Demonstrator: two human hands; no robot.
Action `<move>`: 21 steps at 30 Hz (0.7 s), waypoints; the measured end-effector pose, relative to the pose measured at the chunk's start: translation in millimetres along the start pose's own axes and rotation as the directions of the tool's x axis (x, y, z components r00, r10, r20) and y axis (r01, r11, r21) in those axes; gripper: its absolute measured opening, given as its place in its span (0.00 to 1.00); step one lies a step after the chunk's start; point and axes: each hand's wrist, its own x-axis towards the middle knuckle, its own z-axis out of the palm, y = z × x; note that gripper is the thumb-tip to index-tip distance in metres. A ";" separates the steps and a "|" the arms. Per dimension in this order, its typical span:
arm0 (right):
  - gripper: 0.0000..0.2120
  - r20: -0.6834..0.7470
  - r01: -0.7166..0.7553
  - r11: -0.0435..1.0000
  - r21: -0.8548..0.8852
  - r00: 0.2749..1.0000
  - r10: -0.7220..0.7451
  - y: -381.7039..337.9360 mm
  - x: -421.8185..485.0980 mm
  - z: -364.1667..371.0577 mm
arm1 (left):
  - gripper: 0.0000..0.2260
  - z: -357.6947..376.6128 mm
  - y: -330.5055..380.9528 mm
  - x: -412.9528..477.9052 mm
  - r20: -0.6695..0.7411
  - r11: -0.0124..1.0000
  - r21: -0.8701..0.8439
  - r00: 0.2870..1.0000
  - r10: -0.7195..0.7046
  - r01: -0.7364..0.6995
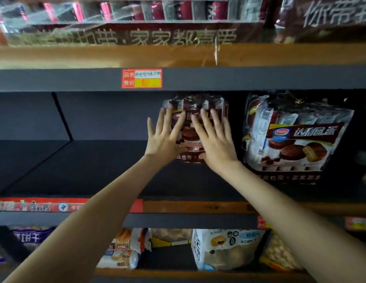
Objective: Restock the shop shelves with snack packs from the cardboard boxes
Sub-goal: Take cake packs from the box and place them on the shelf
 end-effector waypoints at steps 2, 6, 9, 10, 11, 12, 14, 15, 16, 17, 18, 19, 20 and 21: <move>0.57 0.050 0.006 0.998 -0.062 0.999 -0.003 5.1 2.6 5.2 | 0.48 2.1 -0.5 8.9 0.055 0.989 0.132 0.997 0.061 -0.068; 0.55 0.178 -0.055 0.996 -0.064 0.982 0.066 16.2 11.6 9.5 | 0.43 8.5 5.4 32.7 0.197 0.965 0.243 0.979 0.056 -0.104; 0.55 0.271 -0.157 0.987 -0.039 0.949 0.161 23.9 15.6 14.7 | 0.42 19.2 20.5 45.6 0.199 0.957 0.263 0.977 0.071 -0.123; 0.55 0.290 -0.183 0.982 -0.033 0.939 0.185 25.3 16.5 16.4 | 0.42 24.0 24.0 49.0 0.196 0.954 0.273 0.978 0.069 -0.122; 0.54 0.302 -0.201 0.979 -0.023 0.932 0.198 25.7 17.5 17.9 | 0.42 28.8 26.6 51.7 0.193 0.953 0.280 0.980 0.059 -0.112; 0.53 0.314 -0.211 0.977 -0.008 0.928 0.203 25.2 18.5 19.5 | 0.42 33.1 28.3 53.9 0.192 0.954 0.285 0.981 0.042 -0.096; 0.51 0.328 -0.227 0.974 0.022 0.922 0.207 23.5 19.7 21.3 | 0.42 40.0 29.8 57.8 0.192 0.950 0.303 0.981 0.019 -0.078; 0.50 0.328 -0.235 0.971 0.032 0.921 0.212 23.2 19.7 22.1 | 0.43 42.9 30.3 58.7 0.188 0.947 0.312 0.982 0.019 -0.078; 0.50 0.323 -0.242 0.970 0.038 0.921 0.217 23.9 19.3 23.1 | 0.43 44.5 30.7 58.9 0.185 0.946 0.314 0.983 0.022 -0.081; 0.50 0.316 -0.245 0.969 0.039 0.923 0.221 25.2 18.6 23.8 | 0.43 45.2 31.4 58.6 0.181 0.947 0.311 0.983 0.024 -0.081; 0.50 0.309 -0.245 0.969 0.037 0.925 0.222 26.5 17.9 23.7 | 0.43 44.9 32.0 58.2 0.181 0.950 0.303 0.983 0.024 -0.079; 0.50 0.308 -0.244 0.969 0.034 0.925 0.222 27.6 17.0 23.2 | 0.43 43.5 32.6 57.6 0.186 0.953 0.293 0.982 0.024 -0.079; 0.51 0.316 -0.243 0.970 0.031 0.923 0.221 28.1 16.7 22.7 | 0.43 40.6 33.5 56.8 0.195 0.957 0.279 0.980 0.028 -0.083; 0.51 0.331 -0.246 0.969 0.031 0.917 0.223 27.9 16.7 21.1 | 0.43 36.7 35.1 56.2 0.206 0.963 0.253 0.978 0.038 -0.091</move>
